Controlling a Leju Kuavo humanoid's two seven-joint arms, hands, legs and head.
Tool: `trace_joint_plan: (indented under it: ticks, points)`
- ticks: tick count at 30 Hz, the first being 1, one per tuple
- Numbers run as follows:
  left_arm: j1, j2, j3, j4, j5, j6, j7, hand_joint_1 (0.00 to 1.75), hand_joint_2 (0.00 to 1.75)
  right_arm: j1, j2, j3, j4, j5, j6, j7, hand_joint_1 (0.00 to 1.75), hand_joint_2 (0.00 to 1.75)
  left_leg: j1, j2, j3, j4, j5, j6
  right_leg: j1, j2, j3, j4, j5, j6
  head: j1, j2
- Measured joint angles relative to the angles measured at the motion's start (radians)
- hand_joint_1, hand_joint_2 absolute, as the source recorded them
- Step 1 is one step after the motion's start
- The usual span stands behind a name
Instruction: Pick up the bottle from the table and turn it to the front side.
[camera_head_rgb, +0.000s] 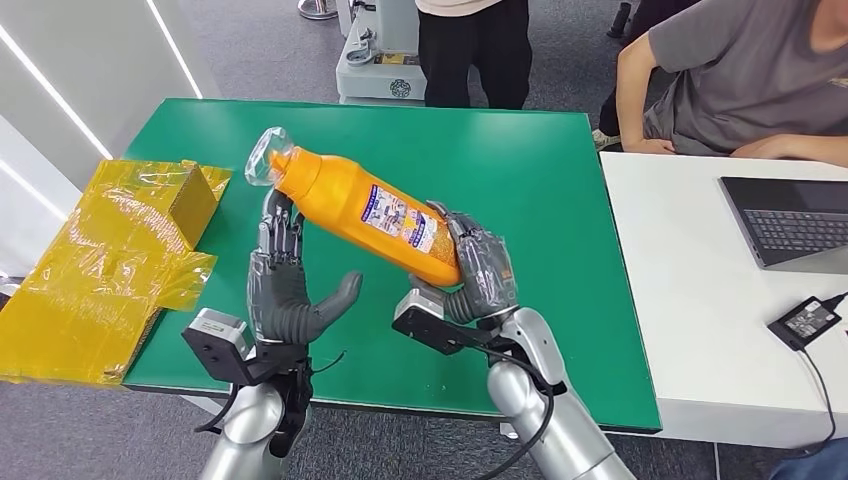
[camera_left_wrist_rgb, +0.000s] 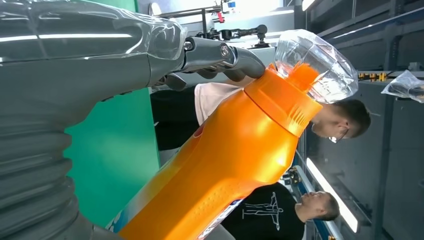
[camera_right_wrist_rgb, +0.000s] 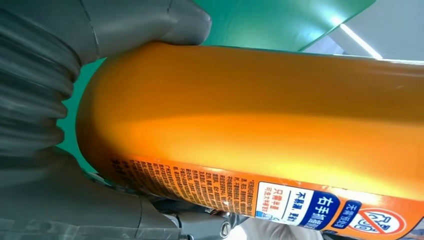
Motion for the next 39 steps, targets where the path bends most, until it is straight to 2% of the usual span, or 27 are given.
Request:
trace_joint_plan:
  ticks: [8, 18, 39]
  points:
    - [-0.008, -0.001, 0.013, 0.006, 0.003, -0.02, -0.001, 0.0, 1.75, 0.026, -0.022, 0.04, 0.0, 0.002, 0.013, -0.087, 1.75, 1.75, 0.0, 0.0, 0.0, 0.0, 0.0, 0.0, 0.0, 0.0, 0.0, 0.0, 0.0, 0.0, 0.0, 0.0]
    - [-0.012, -0.001, 0.014, 0.011, 0.009, -0.039, -0.002, 0.0, 1.75, 0.048, -0.039, 0.055, -0.011, -0.023, 0.032, -0.123, 1.75, 1.75, 0.0, 0.0, 0.0, 0.0, 0.0, 0.0, 0.0, 0.0, 0.0, 0.0, 0.0, 0.0, 0.0, 0.0]
    - [-0.01, 0.0, 0.016, 0.023, 0.026, -0.041, -0.009, 0.0, 1.75, 0.059, -0.044, 0.05, -0.008, 0.052, 0.05, -0.059, 1.75, 1.75, 0.0, 0.0, 0.0, 0.0, 0.0, 0.0, 0.0, 0.0, 0.0, 0.0, 0.0, 0.0, 0.0, 0.0]
